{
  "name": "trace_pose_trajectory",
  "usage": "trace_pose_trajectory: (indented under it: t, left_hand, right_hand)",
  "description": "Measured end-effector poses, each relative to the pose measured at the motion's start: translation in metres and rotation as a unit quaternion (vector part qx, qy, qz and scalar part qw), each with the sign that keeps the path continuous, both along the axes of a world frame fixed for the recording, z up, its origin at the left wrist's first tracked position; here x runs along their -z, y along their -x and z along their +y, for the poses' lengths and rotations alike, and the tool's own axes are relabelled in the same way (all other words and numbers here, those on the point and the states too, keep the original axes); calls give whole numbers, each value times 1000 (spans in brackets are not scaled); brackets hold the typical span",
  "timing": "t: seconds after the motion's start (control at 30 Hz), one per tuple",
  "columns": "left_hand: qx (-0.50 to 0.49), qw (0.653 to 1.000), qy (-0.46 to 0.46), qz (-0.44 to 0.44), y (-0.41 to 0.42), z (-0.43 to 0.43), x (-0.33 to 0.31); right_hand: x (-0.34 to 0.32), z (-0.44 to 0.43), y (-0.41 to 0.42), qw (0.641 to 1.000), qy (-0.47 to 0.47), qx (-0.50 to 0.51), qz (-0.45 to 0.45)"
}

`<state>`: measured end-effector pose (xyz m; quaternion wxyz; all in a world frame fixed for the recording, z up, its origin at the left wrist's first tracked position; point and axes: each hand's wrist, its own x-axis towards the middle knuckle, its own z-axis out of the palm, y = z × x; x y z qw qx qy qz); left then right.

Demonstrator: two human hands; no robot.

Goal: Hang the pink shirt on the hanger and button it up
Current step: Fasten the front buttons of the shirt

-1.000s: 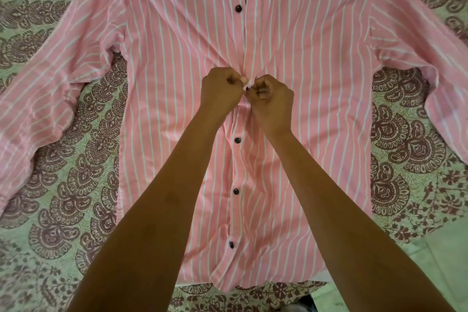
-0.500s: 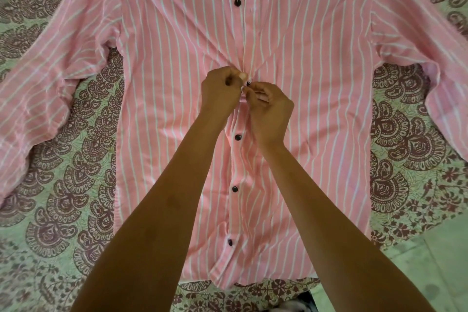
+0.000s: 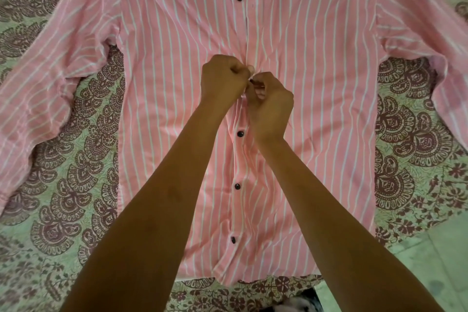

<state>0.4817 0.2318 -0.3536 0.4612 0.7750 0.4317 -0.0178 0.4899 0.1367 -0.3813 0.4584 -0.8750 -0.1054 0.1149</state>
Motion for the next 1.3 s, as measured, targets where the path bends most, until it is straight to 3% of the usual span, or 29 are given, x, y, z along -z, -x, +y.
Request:
trace_pose_trajectory:
  t: [0.13, 0.23, 0.5, 0.73, 0.93, 1.13, 1.3]
  left_hand:
    - [-20, 998, 53, 15, -4, 1, -2]
    - [-77, 985, 154, -5, -3, -2, -2]
    - [-219, 892, 396, 0, 0, -3, -2]
    - [-167, 932, 321, -26, 1, -3, -3]
    - [-182, 924, 335, -26, 0, 0, 5]
    - [-184, 905, 381, -36, 5, 1, 10]
    - [-156, 938, 270, -152, 13, -15, 26]
  right_hand:
    - [1, 1, -2, 1000, -7, -6, -10]
    - [1, -1, -1, 999, -15, -10, -31]
    - [5, -5, -1, 994, -22, -47, -96]
    - [6, -5, -9, 992, -3, -51, -113]
    - [8, -9, -9, 986, -7, -62, -152]
    - [3, -7, -16, 993, -111, -29, 32]
    - [-13, 3, -31, 948, -198, 17, 246]
